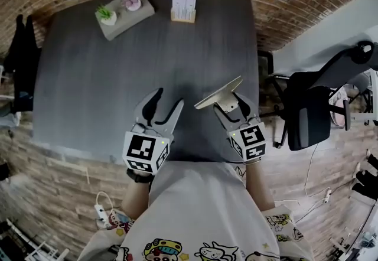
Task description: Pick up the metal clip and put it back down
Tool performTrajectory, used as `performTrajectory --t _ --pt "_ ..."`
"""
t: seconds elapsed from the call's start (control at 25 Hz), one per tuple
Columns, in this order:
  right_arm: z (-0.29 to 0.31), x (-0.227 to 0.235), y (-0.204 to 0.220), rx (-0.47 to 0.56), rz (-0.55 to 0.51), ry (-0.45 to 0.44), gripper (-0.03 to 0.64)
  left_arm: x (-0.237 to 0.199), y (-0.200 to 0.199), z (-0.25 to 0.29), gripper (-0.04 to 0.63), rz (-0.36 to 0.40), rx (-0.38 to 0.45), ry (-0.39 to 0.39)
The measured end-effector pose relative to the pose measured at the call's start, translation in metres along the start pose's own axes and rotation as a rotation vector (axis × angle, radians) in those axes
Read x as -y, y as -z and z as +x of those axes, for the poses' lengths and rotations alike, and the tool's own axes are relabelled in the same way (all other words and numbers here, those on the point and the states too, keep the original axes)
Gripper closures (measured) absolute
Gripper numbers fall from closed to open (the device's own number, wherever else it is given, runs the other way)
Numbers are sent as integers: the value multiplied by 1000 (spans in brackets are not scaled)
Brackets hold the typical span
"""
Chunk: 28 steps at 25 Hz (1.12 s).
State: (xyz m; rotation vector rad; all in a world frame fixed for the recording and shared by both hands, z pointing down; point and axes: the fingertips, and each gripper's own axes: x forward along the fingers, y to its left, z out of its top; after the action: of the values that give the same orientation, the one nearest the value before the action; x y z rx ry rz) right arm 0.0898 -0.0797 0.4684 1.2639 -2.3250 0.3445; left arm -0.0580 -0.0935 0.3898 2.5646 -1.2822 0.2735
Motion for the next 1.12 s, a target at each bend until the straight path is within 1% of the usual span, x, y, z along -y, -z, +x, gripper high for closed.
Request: performTrajectory --t 0.16,0.36,0.68,0.96,1.12 --pt "-14 3 -24 61 -17 17 331 3 -13 -4 364 8 35 6" --pt "-35 7 -48 134 -6 25 331 10 -23 -9 371 10 60 17" --pt "-60 15 -79 178 -36 38 331 14 -41 -13 391 5 90 13" --pt "-72 24 -92 222 -4 45 331 16 -47 -10 440 -7 91 39" --pt "-75 30 -92 224 12 49 331 13 -46 -7 512 -9 71 39"
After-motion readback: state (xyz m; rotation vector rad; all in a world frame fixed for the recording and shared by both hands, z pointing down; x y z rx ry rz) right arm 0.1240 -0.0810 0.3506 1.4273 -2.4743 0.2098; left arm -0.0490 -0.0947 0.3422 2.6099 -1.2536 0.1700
